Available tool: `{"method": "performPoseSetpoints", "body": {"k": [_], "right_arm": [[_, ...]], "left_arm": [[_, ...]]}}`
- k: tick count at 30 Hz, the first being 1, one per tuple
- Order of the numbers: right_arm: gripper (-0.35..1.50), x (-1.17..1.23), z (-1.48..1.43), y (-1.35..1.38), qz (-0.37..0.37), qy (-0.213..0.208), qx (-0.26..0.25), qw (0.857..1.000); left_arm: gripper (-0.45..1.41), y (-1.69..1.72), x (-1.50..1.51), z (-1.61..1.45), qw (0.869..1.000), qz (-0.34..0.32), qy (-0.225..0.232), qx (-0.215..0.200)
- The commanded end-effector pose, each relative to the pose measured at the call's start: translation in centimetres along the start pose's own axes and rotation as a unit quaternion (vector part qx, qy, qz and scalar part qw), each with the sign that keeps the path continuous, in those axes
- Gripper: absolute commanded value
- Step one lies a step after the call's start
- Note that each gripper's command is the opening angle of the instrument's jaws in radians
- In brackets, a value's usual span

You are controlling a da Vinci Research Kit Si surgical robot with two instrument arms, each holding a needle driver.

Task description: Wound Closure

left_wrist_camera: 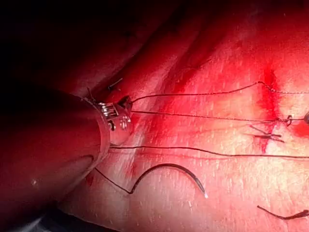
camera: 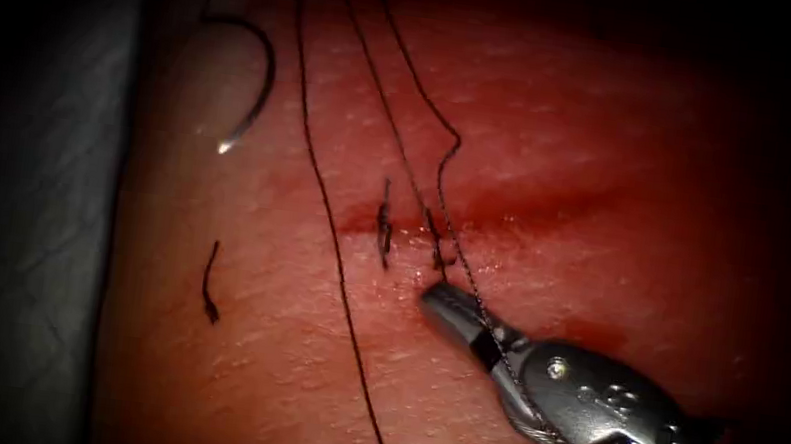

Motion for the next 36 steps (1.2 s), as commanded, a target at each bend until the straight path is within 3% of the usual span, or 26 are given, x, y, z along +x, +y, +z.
{"method": "performPoseSetpoints", "body": {"k": [1,12,23,28,33,34,36], "right_arm": [[-0.35,-0.10,0.05,-0.08,0.001,-0.001,0.001,1.000],[-0.35,-0.16,0.03,-0.13,-0.001,0.002,0.002,1.000],[-0.35,-0.47,-0.04,-0.43,-0.018,-0.004,0.014,1.000],[-0.35,-0.44,-0.04,-0.43,-0.018,-0.005,0.014,1.000],[-0.35,-0.39,-0.01,-0.37,-0.015,-0.003,0.023,1.000],[-0.15,-0.37,0.01,-0.35,-0.013,0.003,0.027,1.000],[0.96,-0.35,0.06,-0.31,-0.016,0.034,0.021,0.999]], "left_arm": [[-0.45,-0.02,-0.09,0.10,1.000,-0.001,-0.007,0.005],[-0.45,-0.17,-0.54,0.14,0.999,-0.007,-0.041,0.028],[-0.45,-0.14,-0.95,0.20,0.998,0.000,-0.058,0.029],[-0.45,-0.07,-0.98,0.21,0.998,0.004,-0.061,0.032],[-0.45,0.05,-0.82,0.13,0.998,-0.001,-0.052,0.038],[-0.45,0.07,-0.77,0.10,0.998,-0.006,-0.047,0.040],[-0.45,0.14,-0.55,-0.02,0.998,-0.016,-0.024,0.047]]}}
